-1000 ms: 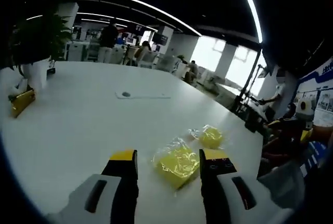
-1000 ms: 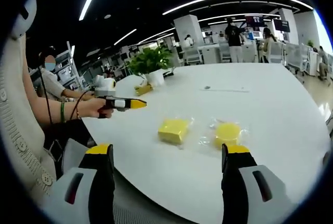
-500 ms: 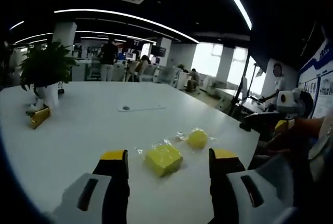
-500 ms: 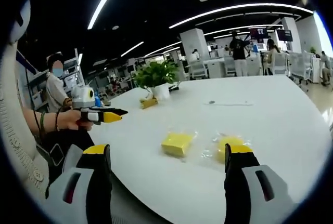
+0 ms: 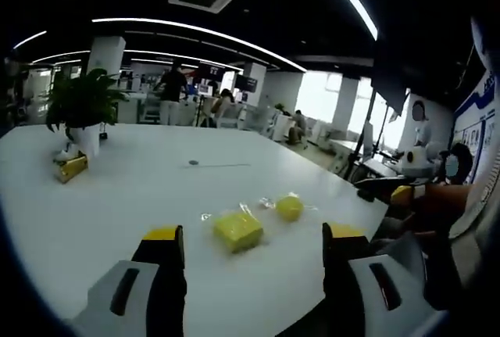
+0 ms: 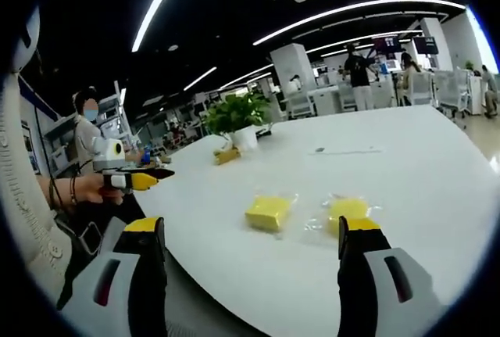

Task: Compare the silicone blocks by pressing each to a similar depth, holding the contact briefly, and releasing to observe deformation and rebound differences across the visible hardness samples.

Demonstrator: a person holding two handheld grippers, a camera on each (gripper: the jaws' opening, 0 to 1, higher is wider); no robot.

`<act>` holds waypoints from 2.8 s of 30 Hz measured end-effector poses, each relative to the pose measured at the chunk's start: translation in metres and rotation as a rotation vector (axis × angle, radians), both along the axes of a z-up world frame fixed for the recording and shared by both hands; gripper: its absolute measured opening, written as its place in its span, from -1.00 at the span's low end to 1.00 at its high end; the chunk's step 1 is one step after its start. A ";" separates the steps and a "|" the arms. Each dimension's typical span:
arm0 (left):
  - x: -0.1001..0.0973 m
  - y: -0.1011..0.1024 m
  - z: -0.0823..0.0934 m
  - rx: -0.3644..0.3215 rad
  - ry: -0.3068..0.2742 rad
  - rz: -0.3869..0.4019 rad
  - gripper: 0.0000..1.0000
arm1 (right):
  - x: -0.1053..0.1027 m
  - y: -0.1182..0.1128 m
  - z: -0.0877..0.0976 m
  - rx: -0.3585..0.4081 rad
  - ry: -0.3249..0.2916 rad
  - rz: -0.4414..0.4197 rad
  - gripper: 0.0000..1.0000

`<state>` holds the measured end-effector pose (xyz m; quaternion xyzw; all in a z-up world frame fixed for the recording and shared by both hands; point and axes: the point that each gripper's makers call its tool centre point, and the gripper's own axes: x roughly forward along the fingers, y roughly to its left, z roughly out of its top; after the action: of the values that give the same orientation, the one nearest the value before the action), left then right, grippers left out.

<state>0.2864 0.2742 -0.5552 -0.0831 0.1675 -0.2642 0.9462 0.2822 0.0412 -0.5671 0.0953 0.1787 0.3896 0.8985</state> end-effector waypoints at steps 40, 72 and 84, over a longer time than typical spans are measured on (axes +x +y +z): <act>0.040 -0.102 0.049 -0.313 0.163 -0.114 0.39 | -0.001 -0.022 0.000 0.032 -0.012 0.033 0.62; 0.167 -0.190 -0.062 -0.372 0.538 -0.019 0.38 | 0.036 -0.043 -0.033 0.081 0.097 0.027 0.52; 0.201 -0.214 -0.111 -0.470 0.670 0.076 0.37 | 0.043 -0.065 -0.048 0.078 0.142 -0.008 0.50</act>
<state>0.4875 0.0602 -0.6657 -0.3845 0.3984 -0.2184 0.8036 0.3252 -0.0242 -0.6148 0.1584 0.2261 0.3850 0.8806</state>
